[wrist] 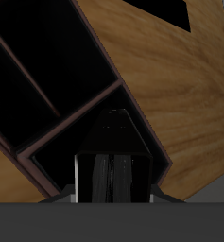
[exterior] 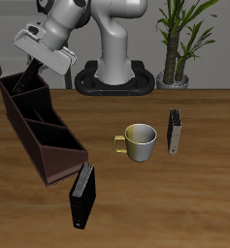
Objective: Place the left black book into the right desk caddy's right compartment
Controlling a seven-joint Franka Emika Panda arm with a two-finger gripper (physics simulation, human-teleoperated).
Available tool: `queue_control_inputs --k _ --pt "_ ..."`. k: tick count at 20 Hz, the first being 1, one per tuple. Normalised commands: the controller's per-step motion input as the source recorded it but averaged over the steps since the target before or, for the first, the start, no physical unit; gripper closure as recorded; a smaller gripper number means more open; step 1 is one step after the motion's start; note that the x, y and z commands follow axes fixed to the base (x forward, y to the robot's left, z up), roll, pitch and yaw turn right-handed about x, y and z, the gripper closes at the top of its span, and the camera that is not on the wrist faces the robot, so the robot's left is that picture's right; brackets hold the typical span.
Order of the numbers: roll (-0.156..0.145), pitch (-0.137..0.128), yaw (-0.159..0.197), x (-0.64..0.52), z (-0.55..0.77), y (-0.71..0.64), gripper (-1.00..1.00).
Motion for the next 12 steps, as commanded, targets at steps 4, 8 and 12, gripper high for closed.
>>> queue_control_inputs --k 4,8,12 --pt "-0.013 0.042 0.004 0.14 -0.24 -0.09 1.0" --pt "-0.037 0.048 0.002 0.15 -0.32 -0.17 1.0" --pt "-0.035 0.047 -0.04 0.03 -0.25 -0.17 1.0"
